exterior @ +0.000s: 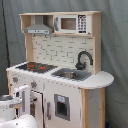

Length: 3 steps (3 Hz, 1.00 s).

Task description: Play with the kitchen

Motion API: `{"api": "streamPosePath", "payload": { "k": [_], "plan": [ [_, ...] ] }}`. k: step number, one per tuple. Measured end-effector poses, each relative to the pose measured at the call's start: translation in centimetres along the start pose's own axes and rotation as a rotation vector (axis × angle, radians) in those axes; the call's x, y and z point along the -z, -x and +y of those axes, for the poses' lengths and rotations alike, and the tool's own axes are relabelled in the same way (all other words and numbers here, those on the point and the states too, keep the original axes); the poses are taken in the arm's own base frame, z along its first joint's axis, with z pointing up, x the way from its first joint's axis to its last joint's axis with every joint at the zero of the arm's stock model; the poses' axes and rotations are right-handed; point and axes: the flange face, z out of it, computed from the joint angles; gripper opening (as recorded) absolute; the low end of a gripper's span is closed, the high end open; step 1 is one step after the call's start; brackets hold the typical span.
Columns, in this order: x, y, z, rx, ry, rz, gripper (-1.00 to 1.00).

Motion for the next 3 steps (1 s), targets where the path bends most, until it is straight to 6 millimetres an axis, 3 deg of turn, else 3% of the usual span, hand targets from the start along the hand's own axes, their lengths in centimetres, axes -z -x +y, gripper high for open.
{"api": "streamPosePath", "payload": {
  "k": [1,2,3],
  "plan": [
    [2.5,-1.6,0.0,0.018,-0.012,0.04,-1.0],
    [2.9,-1.6,0.0,0.019,-0.012,0.043,1.0],
    [4.2,-1.5,0.0,0.024,-0.009,0.052,1.0]
  ]
}}
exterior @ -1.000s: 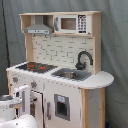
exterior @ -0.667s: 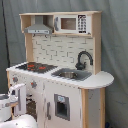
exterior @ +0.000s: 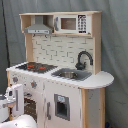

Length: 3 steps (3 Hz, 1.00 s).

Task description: Play with the kitchen

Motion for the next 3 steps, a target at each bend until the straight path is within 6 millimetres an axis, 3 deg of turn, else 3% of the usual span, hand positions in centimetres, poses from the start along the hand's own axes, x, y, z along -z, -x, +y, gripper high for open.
{"api": "streamPosePath", "payload": {
  "k": [1,3],
  "plan": [
    [3.4,-0.4,0.4,0.045,0.0,0.035,1.0],
    [7.2,-2.1,2.0,0.232,-0.006,0.108,1.0]
  ]
}}
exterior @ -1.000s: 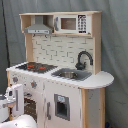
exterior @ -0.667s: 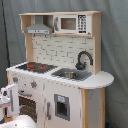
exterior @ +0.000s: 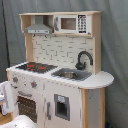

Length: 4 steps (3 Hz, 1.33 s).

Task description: Play with the kitchen

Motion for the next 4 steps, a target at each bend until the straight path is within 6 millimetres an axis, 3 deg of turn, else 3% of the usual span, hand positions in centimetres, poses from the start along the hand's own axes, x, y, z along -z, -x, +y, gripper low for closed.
{"api": "streamPosePath", "payload": {
  "k": [2,4],
  "plan": [
    [2.5,-1.9,2.2,0.24,0.037,0.082,1.0],
    [4.8,-2.6,2.6,0.465,0.065,0.145,1.0]
  ]
}}
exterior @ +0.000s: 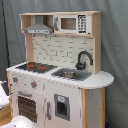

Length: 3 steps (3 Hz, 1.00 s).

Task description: Play with the kitchen

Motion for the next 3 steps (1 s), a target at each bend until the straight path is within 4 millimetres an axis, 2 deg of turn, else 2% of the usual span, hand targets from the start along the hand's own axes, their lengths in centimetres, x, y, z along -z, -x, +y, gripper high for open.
{"api": "streamPosePath", "payload": {
  "k": [1,3],
  "plan": [
    [1.4,-0.4,-0.3,0.124,0.006,0.046,1.0],
    [3.2,-0.8,-2.7,0.384,0.003,0.115,1.0]
  ]
}}
